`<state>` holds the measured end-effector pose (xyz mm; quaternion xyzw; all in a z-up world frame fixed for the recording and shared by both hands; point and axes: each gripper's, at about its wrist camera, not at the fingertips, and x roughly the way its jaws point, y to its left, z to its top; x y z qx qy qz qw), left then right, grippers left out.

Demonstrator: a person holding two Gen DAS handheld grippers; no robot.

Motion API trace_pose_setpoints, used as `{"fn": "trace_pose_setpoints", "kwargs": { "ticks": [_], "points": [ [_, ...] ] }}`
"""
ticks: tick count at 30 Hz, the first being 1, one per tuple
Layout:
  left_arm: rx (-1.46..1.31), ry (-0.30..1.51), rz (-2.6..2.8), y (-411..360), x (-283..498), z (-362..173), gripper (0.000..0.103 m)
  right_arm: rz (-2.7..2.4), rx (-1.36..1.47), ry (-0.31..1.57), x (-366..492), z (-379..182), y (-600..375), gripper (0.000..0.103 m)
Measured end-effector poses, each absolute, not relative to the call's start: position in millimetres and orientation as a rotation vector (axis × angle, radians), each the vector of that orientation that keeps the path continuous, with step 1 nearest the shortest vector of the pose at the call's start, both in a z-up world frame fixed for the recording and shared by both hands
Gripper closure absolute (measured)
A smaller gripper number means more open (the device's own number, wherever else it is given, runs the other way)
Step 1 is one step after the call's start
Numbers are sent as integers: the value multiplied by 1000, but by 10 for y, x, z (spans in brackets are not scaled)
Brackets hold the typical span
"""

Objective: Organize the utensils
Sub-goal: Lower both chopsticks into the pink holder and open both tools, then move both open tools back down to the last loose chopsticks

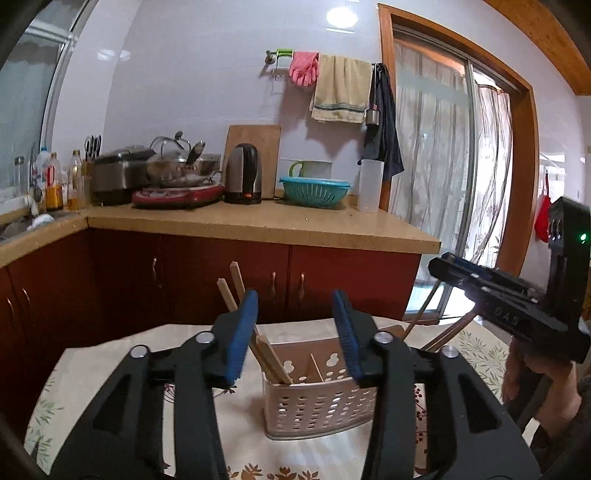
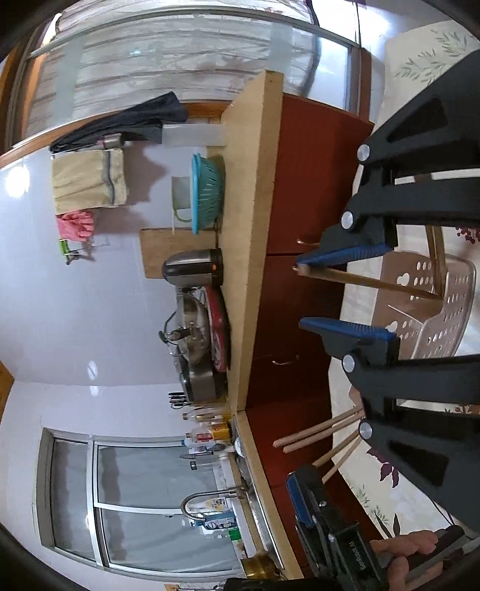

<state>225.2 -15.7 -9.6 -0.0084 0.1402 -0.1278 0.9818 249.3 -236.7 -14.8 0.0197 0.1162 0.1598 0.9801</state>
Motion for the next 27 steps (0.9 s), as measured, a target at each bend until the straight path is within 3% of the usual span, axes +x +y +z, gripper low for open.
{"fn": "trace_pose_setpoints", "kwargs": {
  "ticks": [11, 27],
  "points": [
    [-9, 282, -248, -137, 1651, -161, 56, 308, 37, 220, 1769, -170, -2425, 69],
    [2, 368, -183, -150, 946, -732, 56, 259, 79, 363, 1109, -965, -2363, 69]
  ]
}}
